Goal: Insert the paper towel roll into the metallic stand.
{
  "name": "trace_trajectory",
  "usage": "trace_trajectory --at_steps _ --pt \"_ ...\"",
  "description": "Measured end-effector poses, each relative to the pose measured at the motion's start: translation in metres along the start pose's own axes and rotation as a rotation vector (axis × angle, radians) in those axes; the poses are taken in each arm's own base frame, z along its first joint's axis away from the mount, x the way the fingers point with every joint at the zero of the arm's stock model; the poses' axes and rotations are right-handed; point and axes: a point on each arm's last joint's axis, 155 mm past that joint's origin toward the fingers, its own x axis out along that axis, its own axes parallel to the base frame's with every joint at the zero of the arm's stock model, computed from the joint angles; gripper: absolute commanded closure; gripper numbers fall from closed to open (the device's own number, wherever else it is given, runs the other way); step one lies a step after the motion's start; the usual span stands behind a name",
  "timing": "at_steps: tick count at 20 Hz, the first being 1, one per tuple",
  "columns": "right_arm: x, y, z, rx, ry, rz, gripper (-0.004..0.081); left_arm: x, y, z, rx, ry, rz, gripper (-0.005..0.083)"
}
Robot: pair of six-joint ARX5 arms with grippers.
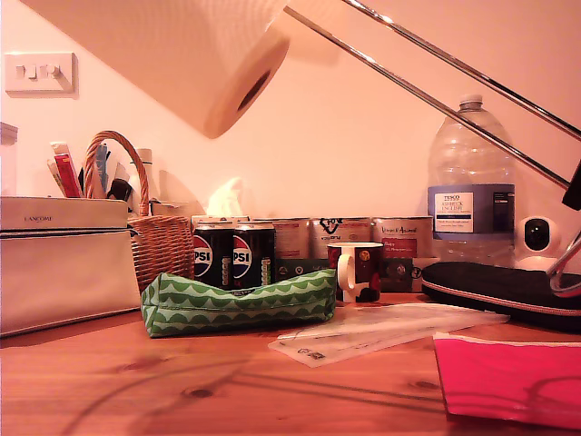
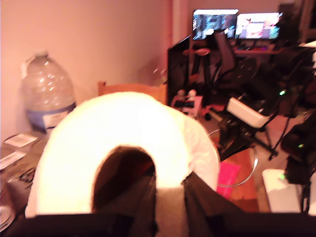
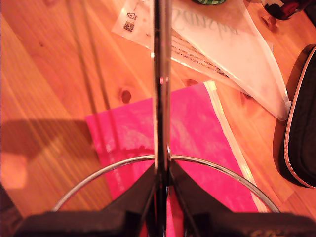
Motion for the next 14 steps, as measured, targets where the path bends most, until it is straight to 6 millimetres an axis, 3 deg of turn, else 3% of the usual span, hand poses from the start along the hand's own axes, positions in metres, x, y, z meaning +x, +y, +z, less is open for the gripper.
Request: trace_trajectory --at_steps 4,14 --pt "0.006 0.005 -0.0087 0.004 0.019 0.011 0.0783 -0.0002 -0.0058 0.0058 0.0 -0.031 -0.032 0.0796" --pt "0.0064 0.0041 -0.0081 0.014 0.018 0.007 0.0783 -0.0014 -0.0079 0.0087 0.0 -0.048 -0.043 0.0796"
